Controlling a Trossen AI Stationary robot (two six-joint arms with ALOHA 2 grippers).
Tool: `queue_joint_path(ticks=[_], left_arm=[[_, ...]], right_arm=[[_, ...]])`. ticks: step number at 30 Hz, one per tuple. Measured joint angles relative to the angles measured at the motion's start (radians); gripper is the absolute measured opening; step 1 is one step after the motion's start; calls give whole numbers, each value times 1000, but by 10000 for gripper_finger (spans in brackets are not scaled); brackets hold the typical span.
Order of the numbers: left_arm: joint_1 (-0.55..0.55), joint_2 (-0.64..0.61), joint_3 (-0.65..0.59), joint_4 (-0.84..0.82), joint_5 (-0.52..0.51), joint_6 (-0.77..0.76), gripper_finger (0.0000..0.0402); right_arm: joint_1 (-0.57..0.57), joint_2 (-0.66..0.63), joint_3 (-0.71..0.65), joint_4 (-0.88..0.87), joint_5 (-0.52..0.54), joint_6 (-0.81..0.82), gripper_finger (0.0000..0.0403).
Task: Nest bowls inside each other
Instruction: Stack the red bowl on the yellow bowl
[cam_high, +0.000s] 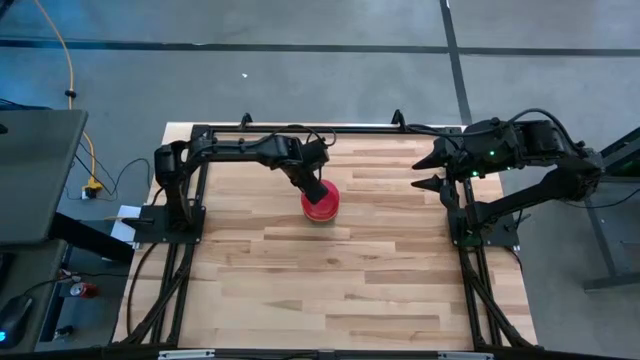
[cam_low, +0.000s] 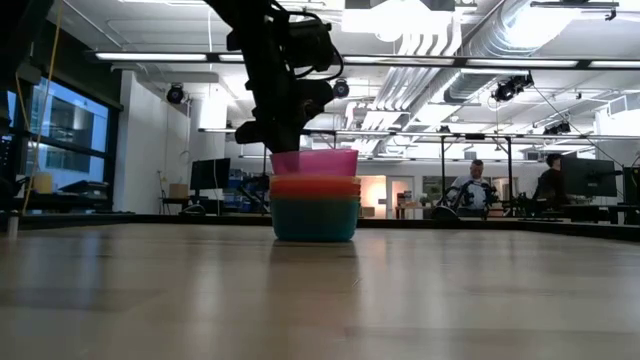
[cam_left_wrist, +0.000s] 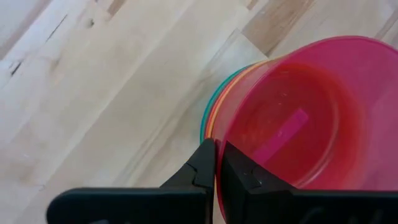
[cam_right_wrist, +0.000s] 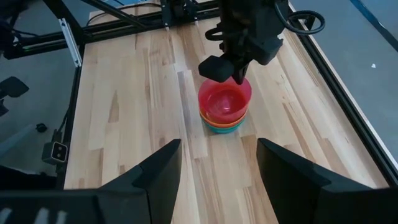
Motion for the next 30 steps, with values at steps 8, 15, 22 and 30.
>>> queue_joint_path(ticks=[8,15,22,30], left_arm=[[-10,0,0,2,38,-10,0],[-40,0,0,3,43,-17,0],[-61,0,0,0,42,-26,0],[-95,0,0,0,34,-70,0]], right_arm=[[0,0,0,0,0,-12,200],[0,0,0,8,1,-19,200],[0,1,0,23,1,-27,200],[0,1,0,32,1,-26,200]])
